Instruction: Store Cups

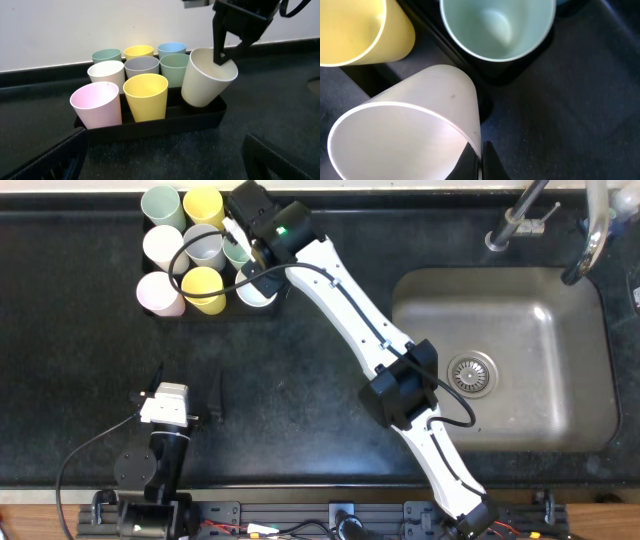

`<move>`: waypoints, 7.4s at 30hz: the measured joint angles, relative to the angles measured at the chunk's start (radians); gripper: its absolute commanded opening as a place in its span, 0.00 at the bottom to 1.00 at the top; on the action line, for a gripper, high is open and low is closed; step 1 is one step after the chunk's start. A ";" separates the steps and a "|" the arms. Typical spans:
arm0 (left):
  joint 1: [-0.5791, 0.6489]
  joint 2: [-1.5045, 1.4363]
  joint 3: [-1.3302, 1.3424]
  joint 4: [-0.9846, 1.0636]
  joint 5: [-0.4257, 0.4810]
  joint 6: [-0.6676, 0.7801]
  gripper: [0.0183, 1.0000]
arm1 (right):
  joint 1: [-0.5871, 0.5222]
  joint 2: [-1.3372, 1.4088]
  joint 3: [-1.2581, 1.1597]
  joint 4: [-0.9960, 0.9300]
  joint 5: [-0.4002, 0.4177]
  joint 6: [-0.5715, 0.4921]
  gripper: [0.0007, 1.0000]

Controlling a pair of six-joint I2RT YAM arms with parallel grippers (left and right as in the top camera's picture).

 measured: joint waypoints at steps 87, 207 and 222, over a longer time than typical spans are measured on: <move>0.000 0.000 0.000 0.001 0.000 0.000 1.00 | -0.494 -1.467 -1.666 0.712 0.102 0.298 1.00; 0.000 0.000 0.000 0.000 0.000 0.000 1.00 | -0.681 -2.485 -2.619 1.340 0.108 0.088 1.00; 0.000 0.000 0.000 0.001 0.000 0.000 1.00 | -0.681 -2.485 -2.619 1.340 0.108 0.088 1.00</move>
